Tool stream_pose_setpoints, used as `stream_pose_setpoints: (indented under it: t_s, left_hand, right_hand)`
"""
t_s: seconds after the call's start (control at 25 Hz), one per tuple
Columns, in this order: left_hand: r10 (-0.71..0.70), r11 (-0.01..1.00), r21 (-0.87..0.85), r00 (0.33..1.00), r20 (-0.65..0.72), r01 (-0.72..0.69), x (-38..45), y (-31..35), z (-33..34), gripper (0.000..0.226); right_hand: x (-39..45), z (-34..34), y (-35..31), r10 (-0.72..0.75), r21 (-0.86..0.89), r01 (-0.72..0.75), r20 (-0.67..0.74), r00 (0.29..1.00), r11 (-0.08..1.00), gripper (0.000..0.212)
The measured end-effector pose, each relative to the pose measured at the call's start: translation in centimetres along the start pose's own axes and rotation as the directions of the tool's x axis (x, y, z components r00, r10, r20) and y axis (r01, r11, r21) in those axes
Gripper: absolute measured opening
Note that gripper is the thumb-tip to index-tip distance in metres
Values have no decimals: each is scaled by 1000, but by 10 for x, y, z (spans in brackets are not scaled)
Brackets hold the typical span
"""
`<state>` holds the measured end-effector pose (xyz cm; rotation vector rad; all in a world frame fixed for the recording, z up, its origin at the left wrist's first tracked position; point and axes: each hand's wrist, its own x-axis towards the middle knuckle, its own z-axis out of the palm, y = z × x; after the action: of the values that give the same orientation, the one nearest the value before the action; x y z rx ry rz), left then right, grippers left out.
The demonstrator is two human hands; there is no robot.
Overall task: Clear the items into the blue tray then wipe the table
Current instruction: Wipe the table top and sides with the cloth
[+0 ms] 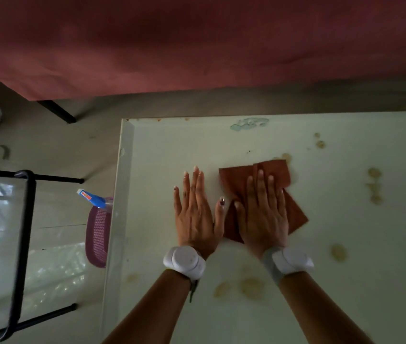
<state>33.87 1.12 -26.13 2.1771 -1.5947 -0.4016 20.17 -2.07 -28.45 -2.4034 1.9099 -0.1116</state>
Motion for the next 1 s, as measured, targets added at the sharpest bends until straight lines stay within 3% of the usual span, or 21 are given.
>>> stream_pose_setpoints:
  t_s: [0.04,0.12,0.2,0.28,0.4,0.52,0.64,0.72,0.8,0.88,0.96,1.0]
  left_hand:
    - [-6,1000,13,1000,-3,7,-1,3,5,71]
    - [-3,998,62,1000,-7,4,-4,3,11,70]
    - [14,994,109,1000,-13,-13,-4,0,14,67]
    - [23,990,138,1000,-22,-19,-3,1,15,67]
    - [41,988,152,999,-31,-36,-3,3,12,66]
    - [41,987,154,999,-30,-36,-2,4,12,66]
    - [17,986,164,1000,-11,-14,-2,4,12,67]
    - [8,985,174,1000,3,-8,-3,5,12,67]
    - [11,980,198,1000,5,-12,-4,6,14,67]
    - [18,973,229,1000,-20,-13,-6,7,16,65]
    - [18,975,222,999,-37,-9,-8,13,17,64]
    - [34,979,203,999,-35,-26,-10,20,19,65]
  right_hand:
    - [7,0,2,-17,-5,17,10,1000,1000,62]
    - [27,2,-2,-227,-4,227,20,974,974,62]
    - [61,4,-8,-426,-3,426,27,904,905,61]
    - [98,6,-12,-471,9,471,36,881,882,61]
    - [143,8,-1,-350,16,349,10,937,937,64]
    - [158,8,43,-88,45,89,-27,996,995,64]
    - [133,7,71,230,63,-227,-62,971,972,65]
    - [98,4,63,355,84,-349,-60,933,933,65]
    - [58,0,48,257,91,-252,-46,965,963,64]
    - [15,-5,34,-29,68,29,11,1000,997,64]
    - [-22,-11,36,-317,57,313,87,944,948,62]
    - [-35,-14,46,-394,54,390,106,913,919,61]
